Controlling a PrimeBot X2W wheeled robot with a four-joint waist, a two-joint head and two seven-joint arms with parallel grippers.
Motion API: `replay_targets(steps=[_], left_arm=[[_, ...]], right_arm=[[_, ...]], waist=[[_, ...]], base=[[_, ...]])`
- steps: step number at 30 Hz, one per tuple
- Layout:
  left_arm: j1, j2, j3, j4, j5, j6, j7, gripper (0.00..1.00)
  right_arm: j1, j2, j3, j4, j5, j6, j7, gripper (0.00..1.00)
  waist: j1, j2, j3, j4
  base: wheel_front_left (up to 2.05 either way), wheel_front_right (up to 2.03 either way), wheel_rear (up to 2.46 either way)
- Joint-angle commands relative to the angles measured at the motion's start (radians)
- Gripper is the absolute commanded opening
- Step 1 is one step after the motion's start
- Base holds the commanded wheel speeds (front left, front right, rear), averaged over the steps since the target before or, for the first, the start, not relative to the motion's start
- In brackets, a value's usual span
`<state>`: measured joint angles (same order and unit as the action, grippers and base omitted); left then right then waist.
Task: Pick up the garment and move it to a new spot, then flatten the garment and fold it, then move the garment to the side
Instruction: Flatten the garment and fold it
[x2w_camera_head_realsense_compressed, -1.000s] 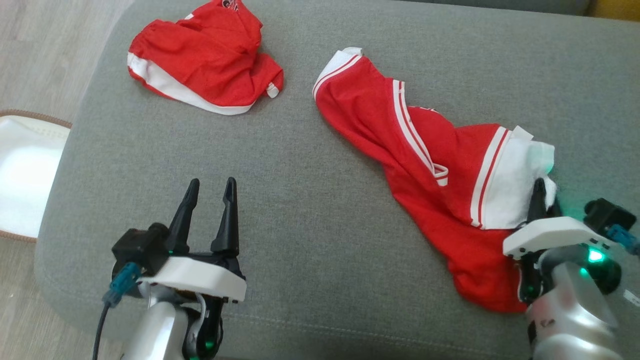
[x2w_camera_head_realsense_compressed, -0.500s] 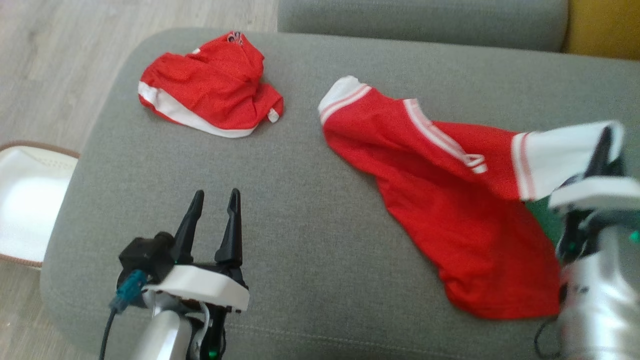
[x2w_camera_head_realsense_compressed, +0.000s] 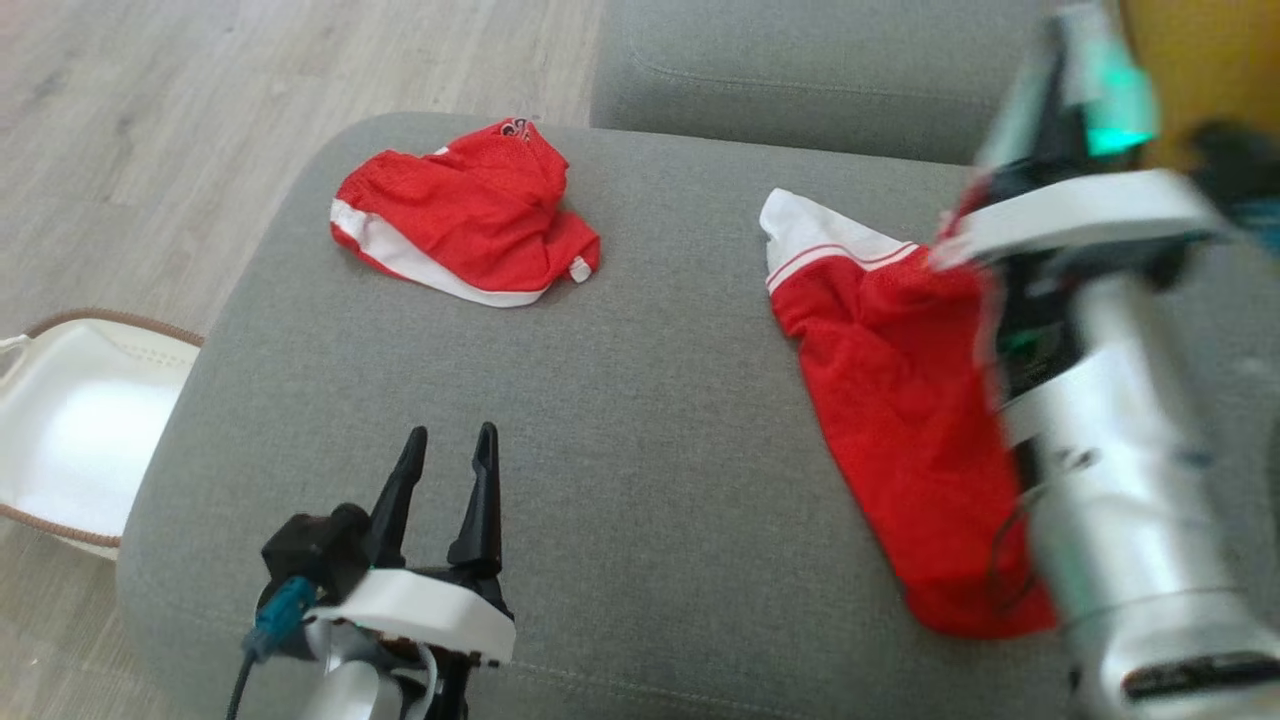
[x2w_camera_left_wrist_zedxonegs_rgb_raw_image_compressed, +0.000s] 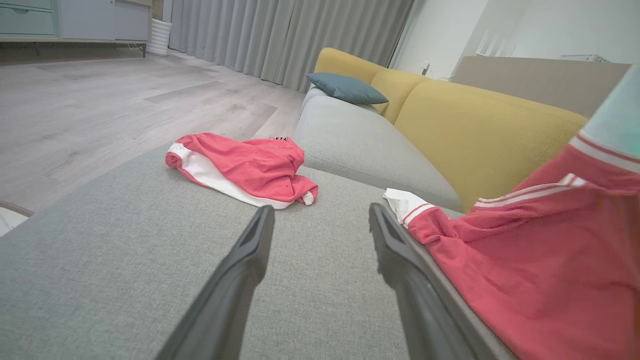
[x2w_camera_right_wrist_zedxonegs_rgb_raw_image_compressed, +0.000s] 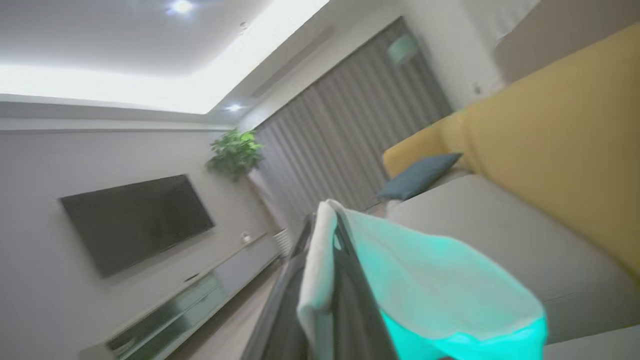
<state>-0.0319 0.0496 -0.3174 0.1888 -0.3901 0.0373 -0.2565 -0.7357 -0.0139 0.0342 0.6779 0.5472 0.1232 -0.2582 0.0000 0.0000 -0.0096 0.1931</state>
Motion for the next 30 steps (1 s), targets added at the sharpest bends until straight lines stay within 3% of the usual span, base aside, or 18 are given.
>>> replay_targets(steps=[1, 4, 9, 10, 11, 14, 17, 20, 25, 29, 30], left_arm=[[-0.034, 0.001, 0.023, -0.035, -0.004, 0.009, -0.005, 1.0], [-0.034, 0.001, 0.018, -0.039, -0.009, 0.015, -0.005, 1.0], [-0.028, 0.001, 0.011, -0.04, -0.015, 0.023, -0.005, 1.0], [-0.026, 0.001, 0.009, -0.041, -0.017, 0.024, -0.005, 1.0], [-0.025, 0.001, 0.008, -0.041, -0.018, 0.025, -0.005, 1.0], [-0.024, 0.001, 0.003, -0.042, -0.022, 0.029, -0.005, 1.0], [-0.025, 0.001, 0.005, -0.044, -0.028, 0.034, -0.005, 1.0], [-0.028, 0.001, 0.015, -0.052, -0.033, 0.039, -0.005, 1.0], [-0.034, 0.001, 0.03, -0.079, -0.042, 0.045, -0.005, 1.0], [-0.041, 0.001, 0.046, -0.099, -0.046, 0.047, -0.005, 1.0], [-0.041, 0.001, 0.046, -0.099, -0.046, 0.047, -0.005, 1.0]], right_arm=[[-0.004, 0.014, 0.084, -0.044, 0.044, 0.008, -0.004, 0.0], [0.061, 0.014, 0.322, -0.112, 0.197, 0.008, -0.004, 0.0], [0.152, 0.014, 0.604, -0.178, 0.309, 0.008, -0.004, 0.0], [0.165, 0.014, 0.657, -0.175, 0.321, 0.008, 0.0, 0.72], [0.178, 0.014, 0.703, -0.175, 0.341, 0.008, 0.007, 1.0], [0.187, 0.014, 0.796, -0.161, 0.357, 0.008, 0.027, 1.0], [0.171, 0.014, 0.784, -0.127, 0.331, 0.008, 0.02, 1.0], [0.146, 0.014, 0.704, -0.065, 0.275, 0.008, 0.01, 1.0], [0.133, 0.014, 0.488, 0.015, 0.071, 0.008, -0.002, 1.0], [0.214, 0.014, 0.277, -0.054, -0.159, 0.008, -0.003, 1.0], [0.214, 0.014, 0.277, -0.054, -0.159, 0.008, -0.003, 1.0]], waist=[[0.0, 0.0, -0.004, 0.004], [0.0, 0.0, -0.007, 0.01], [0.0, 0.0, -0.015, 0.015], [0.0, 0.0, -0.016, 0.016], [0.0, 0.0, -0.015, 0.017], [0.0, 0.0, -0.014, 0.018], [0.0, 0.0, -0.013, 0.015], [0.0, 0.0, -0.01, 0.002], [0.0, 0.0, -0.011, -0.027], [0.0, 0.0, -0.007, -0.047], [0.0, 0.0, -0.007, -0.047]], base=[[0.0, 0.0, 0.0], [0.0, 0.0, 0.0], [0.0, 0.0, 0.0], [0.0, 0.0, 0.0], [0.0, 0.0, 0.0], [0.0, 0.0, 0.0], [0.0, 0.0, 0.0], [0.0, 0.0, 0.0], [0.0, 0.0, 0.0], [0.0, 0.0, 0.0], [0.0, 0.0, 0.0]])
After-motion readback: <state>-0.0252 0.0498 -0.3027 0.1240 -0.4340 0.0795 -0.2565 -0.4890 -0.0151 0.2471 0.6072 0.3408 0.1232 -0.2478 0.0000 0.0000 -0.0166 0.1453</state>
